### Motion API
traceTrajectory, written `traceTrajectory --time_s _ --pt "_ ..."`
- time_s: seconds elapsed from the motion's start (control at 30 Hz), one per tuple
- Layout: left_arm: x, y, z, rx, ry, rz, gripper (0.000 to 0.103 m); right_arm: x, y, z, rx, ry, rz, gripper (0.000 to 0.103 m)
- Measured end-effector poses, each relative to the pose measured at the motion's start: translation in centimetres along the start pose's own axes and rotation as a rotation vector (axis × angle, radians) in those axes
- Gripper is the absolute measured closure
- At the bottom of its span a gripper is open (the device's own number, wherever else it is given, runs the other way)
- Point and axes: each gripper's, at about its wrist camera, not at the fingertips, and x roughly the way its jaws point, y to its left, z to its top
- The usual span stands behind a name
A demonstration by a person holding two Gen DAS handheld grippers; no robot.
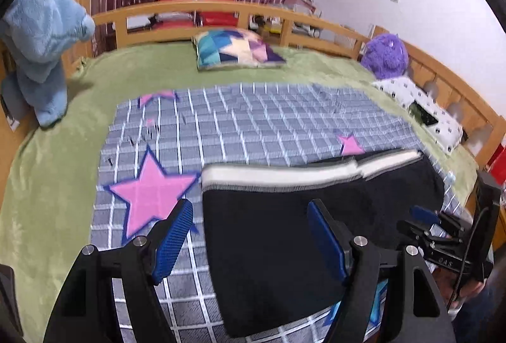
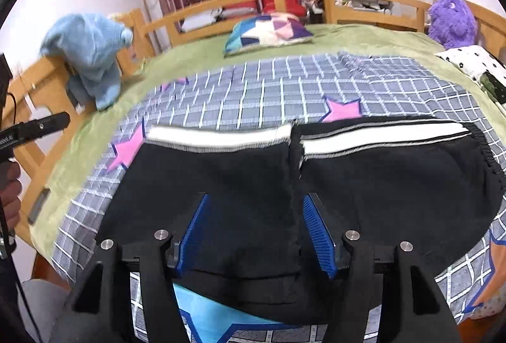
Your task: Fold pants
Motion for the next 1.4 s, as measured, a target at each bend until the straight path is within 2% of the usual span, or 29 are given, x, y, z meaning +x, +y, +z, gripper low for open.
traceTrajectory --time_s 0.07,0.17,0.2,0.27,0.3,0.33,0.43,0.47,0.5,0.53,0.57,0.67,0.73,0.77,0.83,0.87,0.9,0.93,0.97,1.03,1.1,1.17,1.2,1.27,1.37,1.4 --pt "1.9 0.2 -2.2 0.006 0.038 -0.011 0.030 1.8 0.4 -0.9 -0.041 0.041 0.004 0.051" --pt "5.2 0.2 -6.4 0.000 0.124 -0.054 0.030 4.3 -0.5 -3.2 -0.034 0.144 0.045 0.053" --pt "6.1 0.2 -7.4 -0.003 0.149 -0.064 0.030 4.9 -0.8 -4.3 -0.041 0.150 0.038 0.053" --pt "8.3 0.1 -9.8 -0.002 0.204 -0.063 0.029 4.5 -0.7 -5.6 -0.096 0.105 0.026 0.053" --pt "8.8 0.0 -10.6 0.013 0.189 -0.042 0.024 4.3 -0.7 -5.7 -0.122 0.110 0.026 0.053" --pt "8.9 0.0 -10.8 0.025 0.170 -0.035 0.021 4.1 -0.9 -5.5 -0.122 0.120 0.042 0.053" --pt "8.8 0.9 -9.3 -0.007 0.184 -0.083 0.022 3.4 -2.2 -3.7 -0.073 0.140 0.116 0.054" --pt "8.6 1.4 -8.6 -0.021 0.168 -0.085 0.022 2.9 -2.6 -3.1 -0.053 0.116 0.133 0.053" --pt "8.5 1.6 -8.0 -0.027 0.151 -0.075 0.022 2.4 -3.1 -1.9 -0.030 0.068 0.140 0.047" --pt "8.4 1.9 -7.2 -0.029 0.133 -0.059 0.023 2.3 -3.4 -0.8 -0.020 0.033 0.132 0.037" --pt "8.4 2.1 -6.4 -0.031 0.117 -0.044 0.023 2.8 -3.4 0.2 -0.017 0.015 0.115 0.035" --pt "8.8 2.6 -4.8 -0.050 0.087 -0.034 0.023 6.0 -3.8 3.1 -0.019 0.007 0.048 0.035" --pt "9.2 2.8 -4.0 -0.069 0.077 -0.044 0.023 8.8 -4.2 4.6 0.010 0.033 0.054 0.035" --pt "9.4 2.9 -3.7 -0.075 0.075 -0.052 0.023 9.9 -4.1 5.0 0.019 0.052 0.061 0.038" --pt "10.0 2.8 -3.2 -0.080 0.076 -0.058 0.023 13.2 -3.5 5.4 -0.001 0.150 0.050 0.069" --pt "10.3 2.8 -3.0 -0.076 0.078 -0.058 0.023 14.7 -3.1 5.5 -0.054 0.176 -0.021 0.076" --pt "10.5 2.7 -2.7 -0.067 0.080 -0.059 0.023 14.6 -3.0 5.6 -0.086 0.136 -0.040 0.083" --pt "10.7 2.6 -2.5 -0.059 0.077 -0.061 0.023 14.2 -3.3 5.9 -0.082 0.090 -0.031 0.084" --pt "11.0 2.4 -2.2 -0.052 0.069 -0.065 0.023 14.0 -4.1 6.2 -0.037 0.077 -0.002 0.084" --pt "11.7 2.0 -1.6 -0.058 0.062 -0.076 0.023 14.9 -5.6 6.9 0.036 0.124 0.035 0.084" --pt "13.1 1.2 -1.3 -0.062 0.084 -0.080 0.023 16.1 -5.8 6.4 0.048 0.166 0.018 0.081" --pt "15.2 0.4 -1.8 -0.046 0.144 -0.018 0.023 15.7 -4.8 6.1 -0.037 0.173 -0.032 0.076" --pt "15.9 0.0 -2.3 -0.024 0.165 0.020 0.023 15.1 -4.7 6.1 -0.048 0.178 -0.053 0.068" --pt "15.3 -0.3 -3.0 0.013 0.153 0.043 0.023 12.6 -4.5 5.4 -0.011 0.153 -0.040 0.066" --pt "13.3 0.6 -3.4 -0.040 0.137 -0.011 0.023 9.6 -4.2 3.6 0.009 0.151 0.045 0.056" --pt "12.8 1.0 -3.7 -0.063 0.140 -0.028 0.023 9.0 -3.8 2.6 0.000 0.161 0.059 0.046"
